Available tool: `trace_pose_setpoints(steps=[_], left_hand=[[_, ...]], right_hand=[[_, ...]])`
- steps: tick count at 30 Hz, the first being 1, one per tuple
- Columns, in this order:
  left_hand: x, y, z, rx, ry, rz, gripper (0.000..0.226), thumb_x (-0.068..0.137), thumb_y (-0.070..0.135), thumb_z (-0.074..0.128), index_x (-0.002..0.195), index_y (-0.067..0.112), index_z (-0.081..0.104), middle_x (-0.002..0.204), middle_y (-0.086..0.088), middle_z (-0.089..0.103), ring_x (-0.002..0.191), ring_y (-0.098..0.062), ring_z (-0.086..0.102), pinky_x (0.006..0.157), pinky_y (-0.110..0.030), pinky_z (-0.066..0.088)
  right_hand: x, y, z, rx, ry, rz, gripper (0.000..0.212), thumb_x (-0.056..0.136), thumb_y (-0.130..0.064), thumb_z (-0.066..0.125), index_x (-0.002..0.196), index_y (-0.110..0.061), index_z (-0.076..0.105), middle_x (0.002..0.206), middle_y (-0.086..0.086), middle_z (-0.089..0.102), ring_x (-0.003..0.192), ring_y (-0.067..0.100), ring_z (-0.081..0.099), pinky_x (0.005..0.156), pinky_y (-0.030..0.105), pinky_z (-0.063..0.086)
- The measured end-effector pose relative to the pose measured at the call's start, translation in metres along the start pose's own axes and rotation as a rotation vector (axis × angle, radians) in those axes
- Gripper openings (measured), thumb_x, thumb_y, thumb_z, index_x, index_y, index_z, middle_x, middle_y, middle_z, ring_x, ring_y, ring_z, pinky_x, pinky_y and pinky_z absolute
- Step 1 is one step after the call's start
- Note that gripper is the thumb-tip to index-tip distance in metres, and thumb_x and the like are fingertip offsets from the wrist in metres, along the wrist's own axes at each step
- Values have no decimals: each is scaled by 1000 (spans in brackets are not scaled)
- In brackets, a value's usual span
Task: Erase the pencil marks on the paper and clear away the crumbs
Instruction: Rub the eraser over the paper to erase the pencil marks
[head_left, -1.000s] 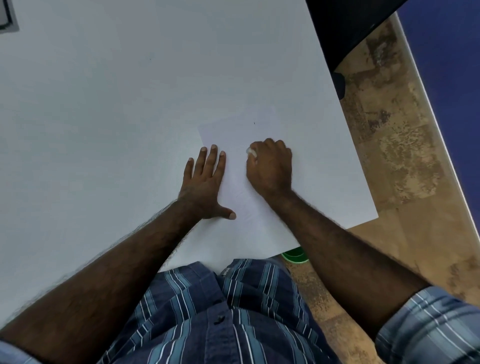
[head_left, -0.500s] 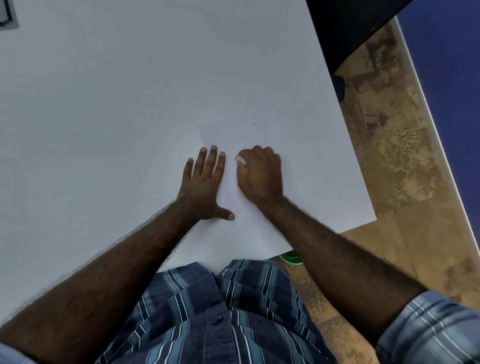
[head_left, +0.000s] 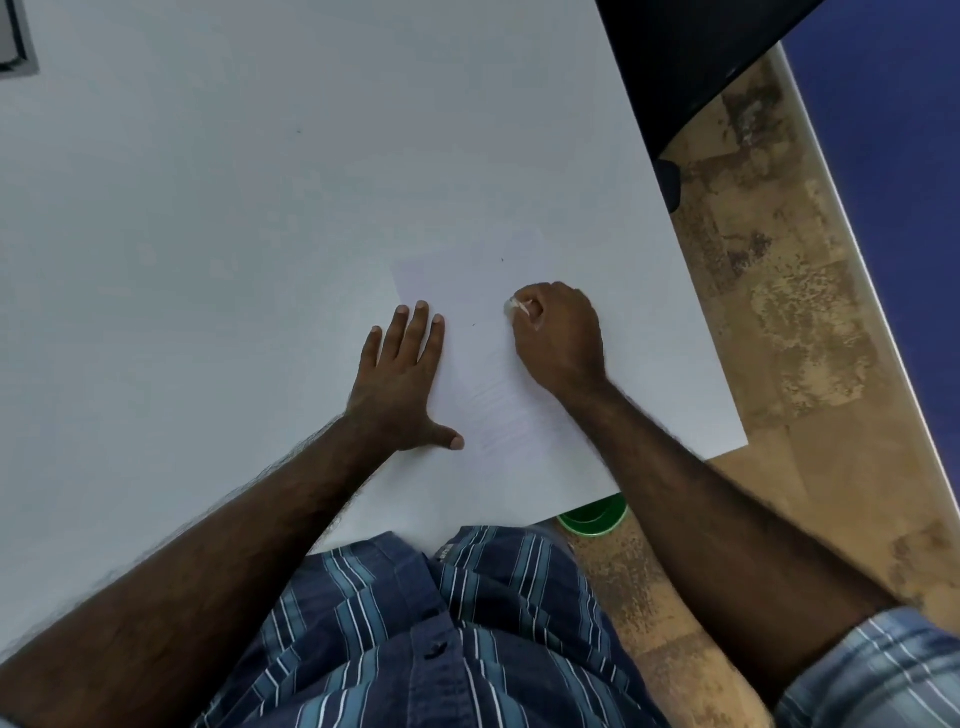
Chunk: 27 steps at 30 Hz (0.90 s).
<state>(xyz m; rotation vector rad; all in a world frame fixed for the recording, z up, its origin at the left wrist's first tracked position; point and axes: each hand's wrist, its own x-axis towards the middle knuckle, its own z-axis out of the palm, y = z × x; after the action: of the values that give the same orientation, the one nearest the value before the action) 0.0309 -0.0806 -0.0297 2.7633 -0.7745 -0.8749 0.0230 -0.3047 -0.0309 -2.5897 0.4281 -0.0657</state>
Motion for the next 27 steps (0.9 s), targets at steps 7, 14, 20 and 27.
trace_pose_setpoints(steps=[7, 14, 20, 27], left_hand=[[-5, 6, -3, -41, 138, -25, 127, 77, 71, 75, 164, 5, 11, 172, -17, -11, 159, -34, -12, 129, -50, 3], [18, 13, -14, -86, 48, 17, 134, 75, 69, 78, 165, 21, -9, 169, -12, -27, 158, -29, -21, 129, -46, -1], [21, 13, -15, -52, 29, -21, 142, 71, 74, 78, 164, 22, -16, 168, -10, -31, 158, -29, -21, 128, -46, 2], [30, 29, -27, 66, -20, -72, 151, 64, 68, 87, 163, 25, -18, 168, -20, -22, 158, -40, -10, 126, -51, 11]], right_hand=[[-46, 1, 9, 11, -102, -116, 11, 94, -23, 65, 100, -22, 74, 96, 1, 71, 89, 29, 65, 81, 50, 54], [-54, -4, 13, 50, -91, -123, 12, 98, -19, 70, 108, -18, 76, 103, 1, 75, 94, 27, 67, 86, 49, 57], [-65, -7, 19, -129, -153, -355, 15, 99, -24, 64, 108, -22, 76, 100, 0, 72, 92, 27, 63, 81, 47, 51], [-23, 10, -2, -196, 55, -37, 17, 91, -21, 56, 94, -18, 73, 89, 5, 69, 86, 36, 60, 76, 42, 44]])
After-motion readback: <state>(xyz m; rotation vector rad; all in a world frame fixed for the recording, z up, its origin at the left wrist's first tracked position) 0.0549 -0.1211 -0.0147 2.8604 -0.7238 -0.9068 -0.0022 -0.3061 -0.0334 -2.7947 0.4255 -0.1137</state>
